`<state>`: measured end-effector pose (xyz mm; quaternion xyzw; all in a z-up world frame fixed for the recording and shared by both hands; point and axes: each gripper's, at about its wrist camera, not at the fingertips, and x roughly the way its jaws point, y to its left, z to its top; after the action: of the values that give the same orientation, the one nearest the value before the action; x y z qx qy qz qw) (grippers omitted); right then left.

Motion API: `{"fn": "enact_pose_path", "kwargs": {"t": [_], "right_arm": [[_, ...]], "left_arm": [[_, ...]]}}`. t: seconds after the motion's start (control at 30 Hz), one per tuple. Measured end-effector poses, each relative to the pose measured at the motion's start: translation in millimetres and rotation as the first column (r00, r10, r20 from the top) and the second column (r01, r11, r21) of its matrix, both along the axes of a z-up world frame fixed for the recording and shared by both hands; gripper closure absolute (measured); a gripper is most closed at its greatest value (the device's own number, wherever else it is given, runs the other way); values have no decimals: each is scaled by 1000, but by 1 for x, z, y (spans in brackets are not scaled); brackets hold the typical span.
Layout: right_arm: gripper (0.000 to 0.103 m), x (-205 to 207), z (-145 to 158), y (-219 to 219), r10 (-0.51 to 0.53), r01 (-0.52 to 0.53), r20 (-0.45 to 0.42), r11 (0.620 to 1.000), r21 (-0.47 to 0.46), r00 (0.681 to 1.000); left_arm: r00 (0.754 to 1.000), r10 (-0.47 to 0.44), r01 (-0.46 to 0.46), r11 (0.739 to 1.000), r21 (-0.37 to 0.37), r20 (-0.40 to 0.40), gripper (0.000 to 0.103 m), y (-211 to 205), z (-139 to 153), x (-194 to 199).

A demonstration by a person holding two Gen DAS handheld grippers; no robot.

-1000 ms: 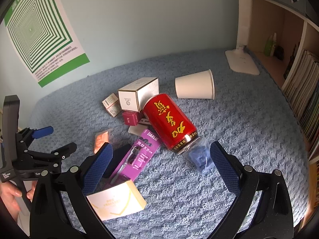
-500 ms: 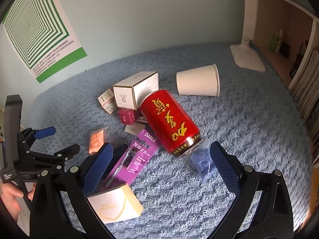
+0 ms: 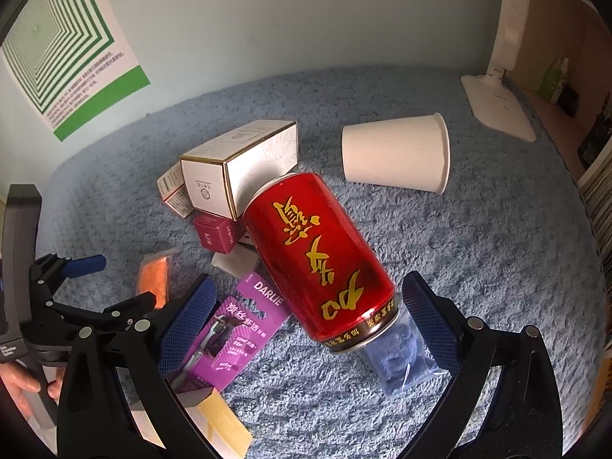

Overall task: Collect trash
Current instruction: 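Grasp the orange zip bag with the left tool while the right tool grasps the red can, then carry the orange bag and red can over the teal wastebasket with both tools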

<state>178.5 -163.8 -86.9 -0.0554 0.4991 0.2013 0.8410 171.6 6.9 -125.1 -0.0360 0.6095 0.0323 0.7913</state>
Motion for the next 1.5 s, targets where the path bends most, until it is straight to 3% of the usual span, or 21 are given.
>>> {"fn": "enact_pose_path", "kwargs": {"t": [0.1, 0.17, 0.23, 0.33, 0.6, 0.9, 1.1, 1.3, 1.5], "right_arm": [[7, 6, -7, 5, 16, -16, 0, 1000, -13, 1000], [9, 7, -12, 8, 29, -29, 2, 999, -22, 1000], [28, 6, -16, 13, 39, -37, 19, 996, -75, 999], [33, 6, -15, 14, 65, -62, 28, 993, -99, 997], [35, -6, 10, -4, 32, -30, 62, 999, -35, 998], [36, -33, 32, -32, -52, 48, 44, 995, 85, 998], [36, -67, 50, -63, -149, 139, 53, 977, 162, 987], [36, -116, 69, -108, -274, 251, 75, 941, 227, 959], [36, -179, 75, -164, -430, 396, 74, 877, 273, 900]], "left_arm": [[999, 27, -29, 998, -51, -42, 28, 3, -12, 5], [998, 25, -30, 997, -77, -61, 51, 4, -20, 7], [997, 15, -22, 996, -86, -74, 57, 2, -27, 8], [998, -9, 6, 998, -62, -54, 74, -2, -26, 7], [1000, -10, 8, 997, -83, -24, 75, 9, -14, -7], [997, -50, 52, 998, -26, 65, 75, 14, 23, -39], [983, -128, 126, 992, 25, 130, 75, -13, 48, -58], [954, -248, 243, 969, 49, 170, 75, -49, 70, -73], [890, -417, 413, 909, 61, 183, 75, -110, 78, -96]]}}
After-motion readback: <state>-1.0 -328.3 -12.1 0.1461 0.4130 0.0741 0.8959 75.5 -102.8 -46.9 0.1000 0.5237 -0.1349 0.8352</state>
